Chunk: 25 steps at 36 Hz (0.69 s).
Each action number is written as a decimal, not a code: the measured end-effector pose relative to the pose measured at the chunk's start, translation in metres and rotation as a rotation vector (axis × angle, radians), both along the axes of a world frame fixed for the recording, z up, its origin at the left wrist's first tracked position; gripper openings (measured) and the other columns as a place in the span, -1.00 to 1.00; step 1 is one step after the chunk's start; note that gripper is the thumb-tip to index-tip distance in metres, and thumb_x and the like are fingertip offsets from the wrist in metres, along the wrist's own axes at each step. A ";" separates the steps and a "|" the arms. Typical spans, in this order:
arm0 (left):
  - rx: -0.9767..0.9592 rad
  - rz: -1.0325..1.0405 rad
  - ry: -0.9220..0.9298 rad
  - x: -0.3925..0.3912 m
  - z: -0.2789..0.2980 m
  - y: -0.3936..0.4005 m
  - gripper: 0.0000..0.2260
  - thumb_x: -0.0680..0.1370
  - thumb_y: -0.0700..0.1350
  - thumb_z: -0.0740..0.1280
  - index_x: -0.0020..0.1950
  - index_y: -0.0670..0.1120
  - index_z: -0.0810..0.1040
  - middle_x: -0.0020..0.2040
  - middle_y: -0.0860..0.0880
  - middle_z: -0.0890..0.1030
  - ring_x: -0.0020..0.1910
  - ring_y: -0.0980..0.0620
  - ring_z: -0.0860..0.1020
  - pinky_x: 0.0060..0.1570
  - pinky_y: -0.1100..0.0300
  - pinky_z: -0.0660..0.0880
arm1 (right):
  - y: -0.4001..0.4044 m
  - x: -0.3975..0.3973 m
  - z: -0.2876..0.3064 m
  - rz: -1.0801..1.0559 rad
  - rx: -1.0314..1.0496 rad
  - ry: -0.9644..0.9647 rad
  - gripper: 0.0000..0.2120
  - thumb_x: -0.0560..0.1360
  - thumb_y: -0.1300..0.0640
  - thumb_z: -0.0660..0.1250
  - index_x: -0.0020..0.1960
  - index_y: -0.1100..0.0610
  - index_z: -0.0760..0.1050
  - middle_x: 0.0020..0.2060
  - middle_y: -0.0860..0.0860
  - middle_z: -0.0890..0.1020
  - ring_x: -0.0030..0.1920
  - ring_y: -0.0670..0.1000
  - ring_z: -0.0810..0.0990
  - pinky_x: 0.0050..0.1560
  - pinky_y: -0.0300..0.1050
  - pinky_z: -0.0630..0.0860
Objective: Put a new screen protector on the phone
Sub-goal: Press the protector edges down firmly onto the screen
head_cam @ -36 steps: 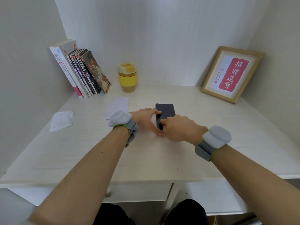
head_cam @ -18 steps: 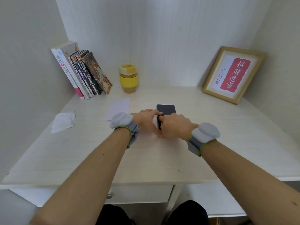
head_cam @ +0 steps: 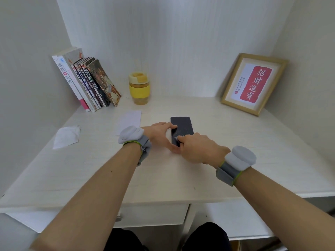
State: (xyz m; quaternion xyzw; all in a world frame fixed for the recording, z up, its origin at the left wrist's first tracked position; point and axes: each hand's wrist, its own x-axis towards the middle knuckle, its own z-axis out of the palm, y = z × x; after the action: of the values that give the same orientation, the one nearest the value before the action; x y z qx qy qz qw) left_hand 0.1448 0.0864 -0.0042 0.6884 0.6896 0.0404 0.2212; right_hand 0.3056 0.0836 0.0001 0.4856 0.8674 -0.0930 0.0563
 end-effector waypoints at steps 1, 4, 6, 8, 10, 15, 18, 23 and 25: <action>0.001 0.000 0.000 0.000 0.000 0.001 -0.08 0.32 0.24 0.49 0.54 0.10 0.09 0.52 0.04 0.15 0.50 -0.01 0.13 0.44 0.06 0.14 | 0.001 -0.002 0.001 0.001 0.006 0.001 -0.77 0.56 0.02 0.04 0.11 0.01 0.42 -0.02 0.04 0.50 -0.12 0.13 0.46 -0.22 -0.06 0.38; -0.001 0.002 -0.006 -0.002 -0.003 0.003 -0.07 0.30 0.24 0.51 0.54 0.11 0.10 0.52 0.04 0.17 0.50 0.00 0.14 0.46 0.05 0.14 | 0.005 -0.007 0.006 0.009 0.009 -0.005 -0.69 0.58 -0.06 0.05 0.15 0.07 0.43 -0.01 0.08 0.51 -0.11 0.14 0.45 -0.14 -0.05 0.40; -0.003 0.001 -0.007 -0.002 -0.003 0.003 -0.06 0.29 0.25 0.52 0.53 0.12 0.11 0.51 0.05 0.18 0.49 0.00 0.15 0.46 0.05 0.15 | 0.008 -0.011 0.010 -0.019 -0.005 0.016 -0.70 0.58 -0.04 0.09 0.19 0.07 0.43 0.01 0.09 0.50 -0.11 0.15 0.44 -0.12 -0.06 0.42; -0.006 0.001 -0.010 -0.002 -0.002 0.003 -0.05 0.27 0.26 0.52 0.53 0.13 0.11 0.50 0.07 0.19 0.48 0.01 0.16 0.46 0.06 0.15 | 0.011 -0.014 0.011 -0.056 -0.016 0.033 -0.71 0.58 0.01 0.11 0.25 0.05 0.42 0.03 0.09 0.49 -0.08 0.16 0.45 -0.13 -0.07 0.41; -0.006 0.001 -0.012 -0.002 -0.002 0.003 -0.05 0.27 0.27 0.52 0.53 0.14 0.10 0.50 0.07 0.19 0.48 0.01 0.16 0.46 0.06 0.15 | 0.013 -0.015 0.010 -0.068 -0.021 0.037 -0.69 0.58 0.03 0.10 0.28 0.04 0.41 0.07 0.11 0.50 -0.10 0.16 0.45 -0.16 -0.07 0.41; -0.011 0.006 -0.015 -0.003 -0.003 0.005 -0.05 0.27 0.26 0.52 0.53 0.12 0.10 0.51 0.06 0.18 0.49 -0.01 0.16 0.45 0.05 0.17 | 0.002 -0.005 0.019 -0.034 -0.069 0.012 -0.66 0.58 -0.05 0.12 0.29 0.05 0.42 -0.08 0.06 0.45 -0.36 0.06 0.43 -0.52 -0.17 0.32; -0.007 0.005 -0.003 -0.003 -0.002 0.005 -0.04 0.26 0.30 0.50 0.52 0.12 0.11 0.50 0.05 0.20 0.47 -0.02 0.18 0.44 0.02 0.19 | -0.006 0.005 0.024 -0.023 -0.106 -0.012 -0.63 0.61 0.03 0.07 0.38 -0.05 0.39 -0.08 0.04 0.48 -0.45 0.03 0.45 -0.50 -0.22 0.36; -0.023 0.032 0.000 0.000 -0.001 0.005 0.04 0.23 0.33 0.50 0.54 0.08 0.02 0.51 0.04 0.19 0.47 -0.04 0.20 0.42 0.03 0.21 | -0.009 0.014 0.028 -0.044 -0.165 -0.012 -0.69 0.59 0.11 0.07 0.24 0.03 0.49 -0.24 0.06 0.49 -0.54 0.04 0.43 -0.50 -0.27 0.38; -0.034 0.045 -0.018 0.000 0.000 0.005 0.08 0.23 0.32 0.51 0.55 0.08 -0.03 0.52 0.03 0.16 0.48 -0.04 0.18 0.44 0.01 0.19 | -0.006 0.016 0.032 -0.063 -0.184 0.016 -0.67 0.58 0.13 0.06 0.25 0.04 0.48 -0.17 0.11 0.53 -0.53 0.05 0.42 -0.50 -0.26 0.39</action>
State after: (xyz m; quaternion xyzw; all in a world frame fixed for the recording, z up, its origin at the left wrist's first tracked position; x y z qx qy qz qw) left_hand 0.1450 0.0910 -0.0047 0.6686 0.7033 0.0400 0.2382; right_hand 0.3215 0.0771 0.0316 0.5046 0.8399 -0.1780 0.0910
